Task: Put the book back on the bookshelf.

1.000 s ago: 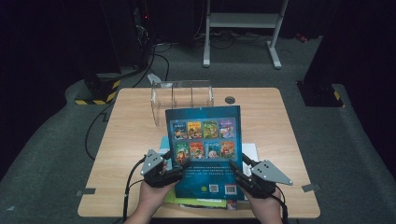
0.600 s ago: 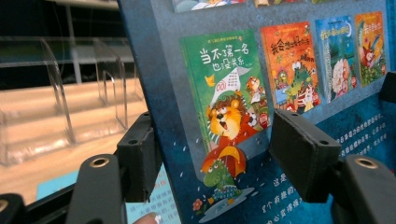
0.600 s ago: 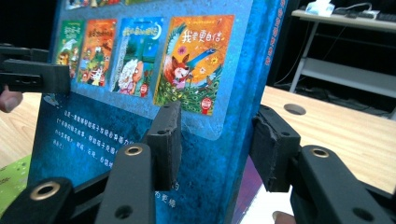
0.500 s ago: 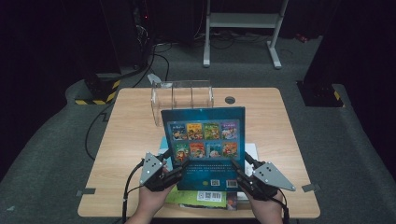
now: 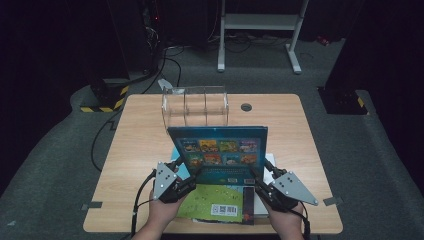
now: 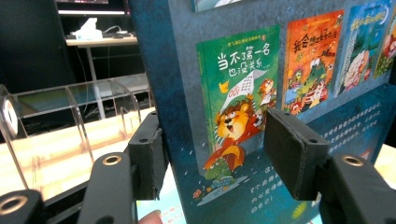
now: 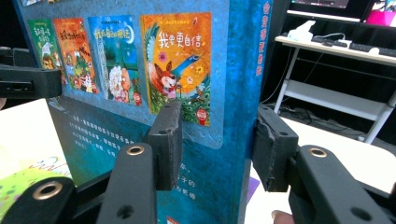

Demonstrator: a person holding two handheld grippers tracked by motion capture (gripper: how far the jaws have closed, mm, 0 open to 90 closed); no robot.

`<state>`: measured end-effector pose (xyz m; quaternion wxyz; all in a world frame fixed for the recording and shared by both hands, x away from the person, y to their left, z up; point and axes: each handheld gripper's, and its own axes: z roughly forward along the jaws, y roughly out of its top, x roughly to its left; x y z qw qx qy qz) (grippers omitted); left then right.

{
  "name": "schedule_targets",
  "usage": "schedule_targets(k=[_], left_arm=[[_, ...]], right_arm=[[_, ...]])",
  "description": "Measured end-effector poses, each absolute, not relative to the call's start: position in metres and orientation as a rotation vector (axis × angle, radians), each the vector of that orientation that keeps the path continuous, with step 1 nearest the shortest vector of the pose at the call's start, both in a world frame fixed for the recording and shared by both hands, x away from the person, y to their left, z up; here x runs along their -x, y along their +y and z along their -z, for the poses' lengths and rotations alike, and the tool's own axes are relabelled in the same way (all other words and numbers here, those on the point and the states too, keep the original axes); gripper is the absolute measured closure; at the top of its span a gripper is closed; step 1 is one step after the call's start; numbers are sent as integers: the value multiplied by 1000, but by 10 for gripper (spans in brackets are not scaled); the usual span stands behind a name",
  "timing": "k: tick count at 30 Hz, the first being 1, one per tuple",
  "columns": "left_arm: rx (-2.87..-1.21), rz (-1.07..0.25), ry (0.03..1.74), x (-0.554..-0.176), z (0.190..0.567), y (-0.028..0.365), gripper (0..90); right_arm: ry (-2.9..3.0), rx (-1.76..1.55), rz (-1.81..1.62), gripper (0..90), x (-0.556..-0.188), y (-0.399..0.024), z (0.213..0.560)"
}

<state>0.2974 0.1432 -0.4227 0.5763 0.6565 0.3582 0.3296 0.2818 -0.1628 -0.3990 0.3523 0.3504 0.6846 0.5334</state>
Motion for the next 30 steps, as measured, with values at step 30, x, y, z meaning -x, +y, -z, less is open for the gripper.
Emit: schedule_targets(k=[30], left_arm=[[-1525,-765,845,-322,437,159,397]], right_arm=[[1835,-895,-1398,424,-317,-152,401]])
